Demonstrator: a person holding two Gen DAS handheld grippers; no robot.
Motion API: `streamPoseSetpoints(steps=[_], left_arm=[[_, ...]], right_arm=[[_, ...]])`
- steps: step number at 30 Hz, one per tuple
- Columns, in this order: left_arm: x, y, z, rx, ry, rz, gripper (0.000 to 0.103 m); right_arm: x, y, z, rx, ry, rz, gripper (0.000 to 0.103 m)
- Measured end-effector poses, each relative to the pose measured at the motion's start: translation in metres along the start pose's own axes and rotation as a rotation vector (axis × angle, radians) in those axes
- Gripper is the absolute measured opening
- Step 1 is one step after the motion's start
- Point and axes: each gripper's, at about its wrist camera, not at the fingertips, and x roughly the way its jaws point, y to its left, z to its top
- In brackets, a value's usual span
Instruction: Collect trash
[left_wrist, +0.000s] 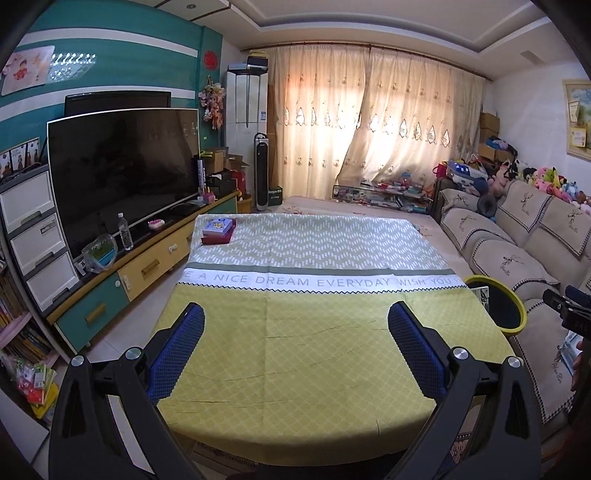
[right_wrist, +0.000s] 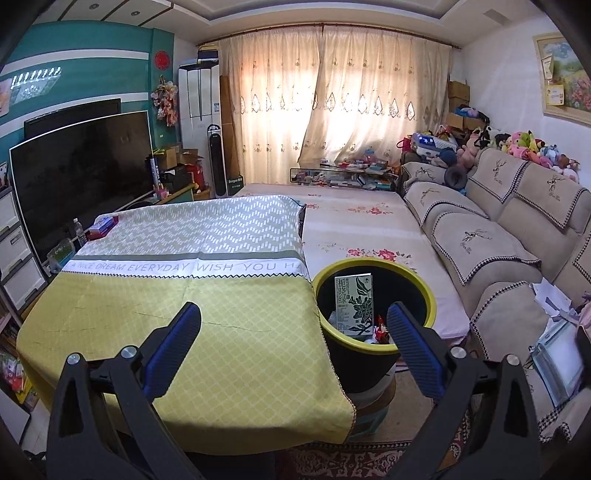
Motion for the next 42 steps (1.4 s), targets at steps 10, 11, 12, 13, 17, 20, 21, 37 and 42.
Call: streamPoseSetpoints(steps=[10, 11, 12, 13, 17, 20, 21, 37, 42], left_arm=[[0.0059, -0.0084, 0.0010, 0.015, 0.012, -0.014, 0.098], [0.0059, -0.0082, 0.0014, 0.016, 0.010, -0.014, 0.098], [0.0060, -0.0082, 0.0016, 0.016, 0.008, -0.014, 0.098], [0.0056, -0.0080, 0.0023, 0.017, 0.005, -0.013, 0.098], [0.0046, -0.0079, 0.0034, 0.016, 0.000, -0.009, 0.098], [0.0053, -0.0079, 0.0035, 0.015, -0.001, -0.009, 0.098], [0.0052, -0.0075, 0.0035, 0.015, -0.001, -0.009, 0.098], [0.0095, -0.0096, 0.0029, 0.025, 0.009, -0.015, 0.098], [0.0110, -0.0105, 0.0024, 0.027, 0.013, -0.014, 0.098]], right_arm=[[0.0009, -0.0018, -0.0003, 0.010, -0.002, -0.001, 0.096], [0.0012, -0.0019, -0.0001, 0.010, -0.002, -0.001, 0.096], [0.0012, -0.0020, -0.0001, 0.010, -0.002, 0.000, 0.096], [0.0013, -0.0020, -0.0002, 0.010, -0.001, 0.000, 0.096], [0.0017, -0.0027, -0.0001, 0.010, 0.002, 0.002, 0.096], [0.0025, -0.0027, -0.0001, 0.011, 0.005, 0.003, 0.096], [0.0026, -0.0029, -0.0001, 0.012, 0.004, 0.002, 0.096], [0.0057, -0.0027, -0.0027, 0.012, 0.008, 0.006, 0.096], [0.0073, -0.0015, -0.0036, 0.012, 0.012, 0.009, 0.096]])
